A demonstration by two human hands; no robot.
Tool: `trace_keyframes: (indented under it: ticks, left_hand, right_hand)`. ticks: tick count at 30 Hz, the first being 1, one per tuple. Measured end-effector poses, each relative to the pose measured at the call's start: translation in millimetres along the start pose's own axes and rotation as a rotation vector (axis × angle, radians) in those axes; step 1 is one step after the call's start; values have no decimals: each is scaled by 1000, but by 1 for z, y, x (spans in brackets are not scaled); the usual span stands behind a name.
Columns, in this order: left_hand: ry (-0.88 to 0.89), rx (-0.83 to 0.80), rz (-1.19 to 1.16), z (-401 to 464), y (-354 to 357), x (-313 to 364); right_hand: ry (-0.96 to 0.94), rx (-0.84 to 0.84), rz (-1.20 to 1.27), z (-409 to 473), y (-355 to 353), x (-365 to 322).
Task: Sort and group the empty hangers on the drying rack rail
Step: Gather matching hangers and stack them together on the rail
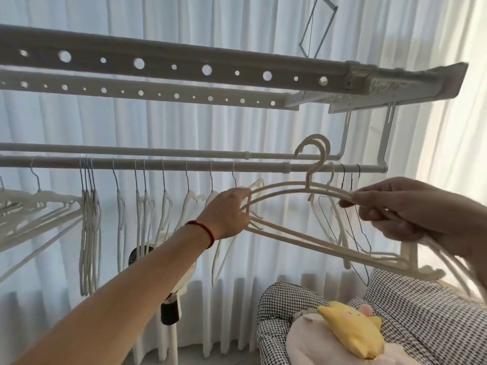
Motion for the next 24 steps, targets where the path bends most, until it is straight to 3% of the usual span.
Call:
trace_keyframes:
  ticks: [10, 19, 24]
  left_hand:
    - [-249, 17, 152, -15, 22, -41]
    - [-346, 156, -44, -12, 12, -25]
    - [-373, 149, -79, -14, 10, -23]
  right_hand:
    - [73, -31, 66, -9, -16, 49]
    - [-19, 360, -125, 85, 61, -8]
    - [-4, 390, -53, 133, 96, -9]
Point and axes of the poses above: each hand's wrist, its own z-axis towards the middle knuckle, its own y-axis out of the palm, x = y × z, the point moved 7 cm from there along z, towards the middle knuckle, and after that the axes turned 10 degrees about -z, right-handed, at the moved point
